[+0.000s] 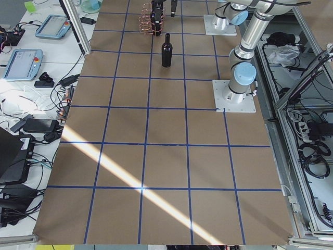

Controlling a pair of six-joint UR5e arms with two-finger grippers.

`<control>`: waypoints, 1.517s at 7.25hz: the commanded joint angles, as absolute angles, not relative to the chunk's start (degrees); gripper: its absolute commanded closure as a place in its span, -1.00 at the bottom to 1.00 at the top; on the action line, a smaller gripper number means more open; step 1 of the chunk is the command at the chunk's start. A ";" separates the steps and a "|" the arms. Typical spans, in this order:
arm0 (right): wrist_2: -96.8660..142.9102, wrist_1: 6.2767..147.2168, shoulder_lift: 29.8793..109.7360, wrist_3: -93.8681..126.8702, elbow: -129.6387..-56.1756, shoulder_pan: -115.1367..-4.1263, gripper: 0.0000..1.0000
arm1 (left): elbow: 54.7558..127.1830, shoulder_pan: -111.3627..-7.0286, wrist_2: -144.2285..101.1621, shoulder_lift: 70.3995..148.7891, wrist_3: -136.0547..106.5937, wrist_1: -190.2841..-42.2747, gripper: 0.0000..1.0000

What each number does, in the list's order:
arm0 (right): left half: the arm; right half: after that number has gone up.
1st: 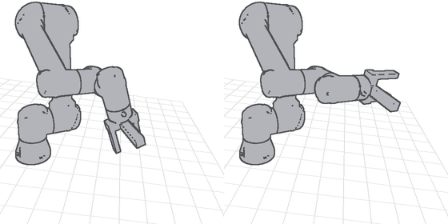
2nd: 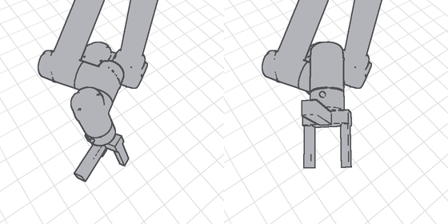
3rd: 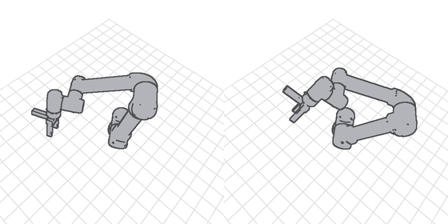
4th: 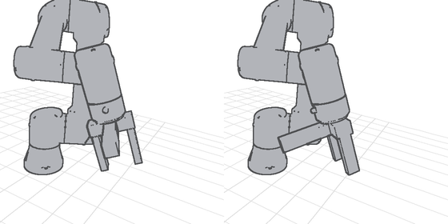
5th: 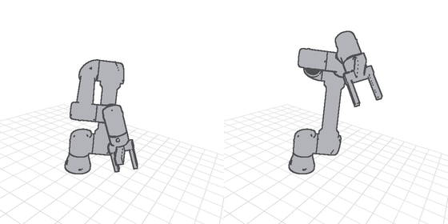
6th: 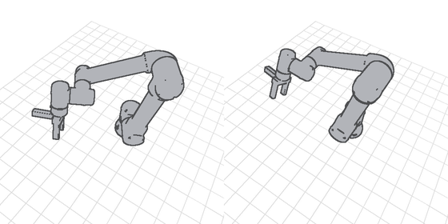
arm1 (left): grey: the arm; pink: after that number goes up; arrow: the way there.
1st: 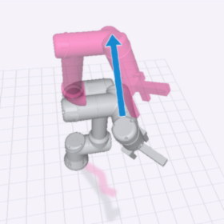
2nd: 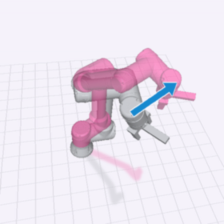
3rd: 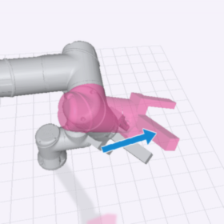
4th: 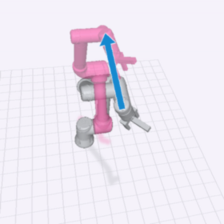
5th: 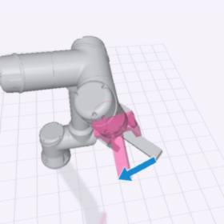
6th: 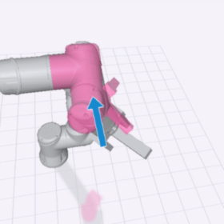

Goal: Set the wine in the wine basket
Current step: 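Move the right gripper over the standing bottle and lower to its neck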

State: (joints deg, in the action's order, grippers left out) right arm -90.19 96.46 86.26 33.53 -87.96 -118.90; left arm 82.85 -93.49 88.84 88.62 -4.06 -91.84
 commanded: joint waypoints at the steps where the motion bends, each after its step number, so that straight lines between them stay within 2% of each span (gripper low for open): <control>1: -90.09 96.94 86.13 34.97 -88.24 -118.92 -1.00 | 82.97 -93.69 88.68 88.77 -3.52 -91.84 -1.00; 5: -90.17 97.38 85.61 34.89 -89.03 -119.61 -1.00 | 83.41 -93.25 88.68 88.42 -1.41 -91.58 -1.00; 11: -90.18 105.64 81.39 38.23 -89.21 -122.52 -0.99 | 83.23 -92.73 88.77 87.72 -1.41 -91.58 -1.00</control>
State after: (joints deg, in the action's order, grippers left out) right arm -90.15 105.15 82.04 38.18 -89.15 -122.46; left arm 83.28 -92.85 88.47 87.99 -1.41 -91.58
